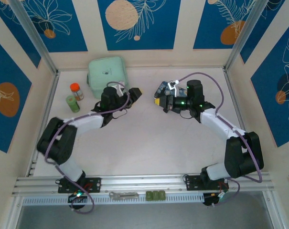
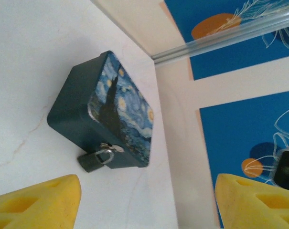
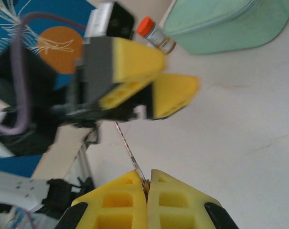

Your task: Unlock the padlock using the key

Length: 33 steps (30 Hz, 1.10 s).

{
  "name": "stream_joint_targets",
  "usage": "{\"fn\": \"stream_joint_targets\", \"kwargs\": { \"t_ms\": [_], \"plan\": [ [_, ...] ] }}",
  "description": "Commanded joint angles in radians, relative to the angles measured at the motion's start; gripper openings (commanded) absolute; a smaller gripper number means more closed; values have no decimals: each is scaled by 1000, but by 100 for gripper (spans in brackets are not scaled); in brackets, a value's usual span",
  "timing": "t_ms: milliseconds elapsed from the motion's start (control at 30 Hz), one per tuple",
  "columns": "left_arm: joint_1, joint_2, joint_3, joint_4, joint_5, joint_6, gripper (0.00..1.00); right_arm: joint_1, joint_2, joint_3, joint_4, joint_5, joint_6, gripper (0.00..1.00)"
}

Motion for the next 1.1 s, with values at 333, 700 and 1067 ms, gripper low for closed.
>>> {"fn": "stream_joint_targets", "kwargs": {
  "t_ms": [333, 700, 1067],
  "plan": [
    [-114, 329, 180, 143, 60, 266, 70, -167, -131, -80, -223, 70, -43, 0],
    [-167, 523, 362, 79, 120, 390, 62, -212, -180, -114, -216, 76, -34, 0],
    [-201, 630, 503, -66, 98, 477, 62, -219, -182, -126, -181, 66, -20, 0]
  ]
}}
